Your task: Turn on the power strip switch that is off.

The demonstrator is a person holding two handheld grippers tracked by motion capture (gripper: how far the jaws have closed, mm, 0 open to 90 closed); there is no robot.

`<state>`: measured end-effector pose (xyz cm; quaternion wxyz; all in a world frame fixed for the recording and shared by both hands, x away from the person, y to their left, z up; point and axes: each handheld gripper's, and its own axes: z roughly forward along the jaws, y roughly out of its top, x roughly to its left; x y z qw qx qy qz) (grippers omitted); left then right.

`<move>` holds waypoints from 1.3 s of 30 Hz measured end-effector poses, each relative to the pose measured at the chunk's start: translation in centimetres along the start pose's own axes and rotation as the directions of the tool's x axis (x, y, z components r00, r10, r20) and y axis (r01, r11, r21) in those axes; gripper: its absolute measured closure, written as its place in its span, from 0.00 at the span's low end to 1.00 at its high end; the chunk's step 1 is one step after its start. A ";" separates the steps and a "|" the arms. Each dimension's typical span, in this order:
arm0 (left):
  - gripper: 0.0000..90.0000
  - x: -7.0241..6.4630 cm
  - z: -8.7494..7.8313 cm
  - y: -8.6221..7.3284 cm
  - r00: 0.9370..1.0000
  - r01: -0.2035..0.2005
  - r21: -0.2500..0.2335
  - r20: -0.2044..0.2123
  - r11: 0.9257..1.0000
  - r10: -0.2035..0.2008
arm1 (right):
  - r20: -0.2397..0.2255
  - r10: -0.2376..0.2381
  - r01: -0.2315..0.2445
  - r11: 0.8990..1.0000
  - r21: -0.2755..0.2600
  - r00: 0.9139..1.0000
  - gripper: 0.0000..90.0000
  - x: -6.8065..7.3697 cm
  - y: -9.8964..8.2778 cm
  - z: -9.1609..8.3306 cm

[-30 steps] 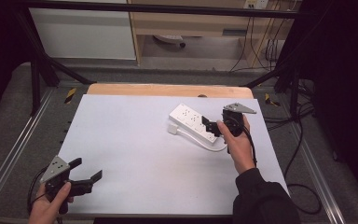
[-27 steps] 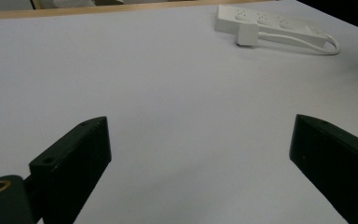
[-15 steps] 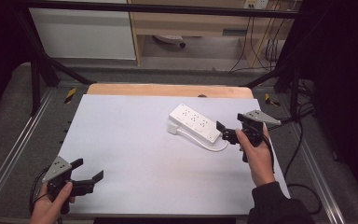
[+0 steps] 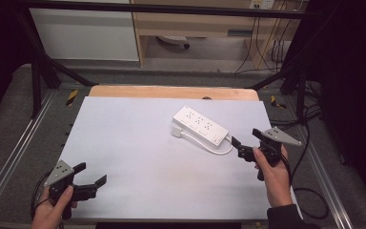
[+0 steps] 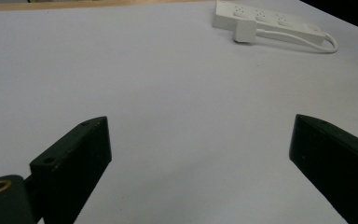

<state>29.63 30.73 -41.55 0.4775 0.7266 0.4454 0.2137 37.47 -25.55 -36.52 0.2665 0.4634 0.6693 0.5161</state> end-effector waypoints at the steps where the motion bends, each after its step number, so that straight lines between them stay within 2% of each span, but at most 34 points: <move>1: 0.06 0.1 0.0 0.0 1.000 0.001 0.000 -0.002 1.000 -0.001 | 0.005 -0.003 0.003 1.000 0.004 1.000 0.10 0.0 -0.2 -0.2; 7: 0.06 0.2 -0.1 0.0 1.000 0.006 0.002 -0.007 1.000 -0.006 | 0.013 0.016 -0.016 1.000 0.010 1.000 0.10 -0.1 -1.6 -1.3; 16: 0.06 0.2 0.0 0.0 1.000 0.006 0.004 -0.010 1.000 -0.006 | 0.015 -0.006 0.006 1.000 0.010 1.000 0.09 0.0 -3.5 -2.2; 20: 0.06 0.2 -0.1 0.0 1.000 0.004 0.004 -0.009 1.000 -0.004 | 0.013 -0.019 0.019 1.000 0.018 1.000 0.08 0.1 -4.4 -2.2; 23: 0.06 0.2 0.0 0.0 1.000 0.004 0.004 -0.009 1.000 -0.004 | 0.021 -0.046 0.046 0.999 0.023 0.999 0.08 0.0 -5.1 -2.2; 26: 0.06 0.2 0.0 0.0 1.000 0.003 0.004 -0.008 1.000 -0.003 | 0.026 -0.048 0.047 0.999 0.027 0.998 0.06 0.0 -5.8 -2.1; 34: 0.06 0.1 0.0 0.0 1.000 -0.002 0.007 -0.006 1.000 0.002 | 0.027 -0.043 0.041 0.996 0.081 0.999 0.03 0.3 -7.7 -1.2; 39: 0.06 0.0 0.1 0.0 1.000 -0.007 0.011 -0.002 1.000 0.007 | 0.034 -0.058 0.051 0.985 0.165 0.998 0.03 0.6 -8.6 -0.1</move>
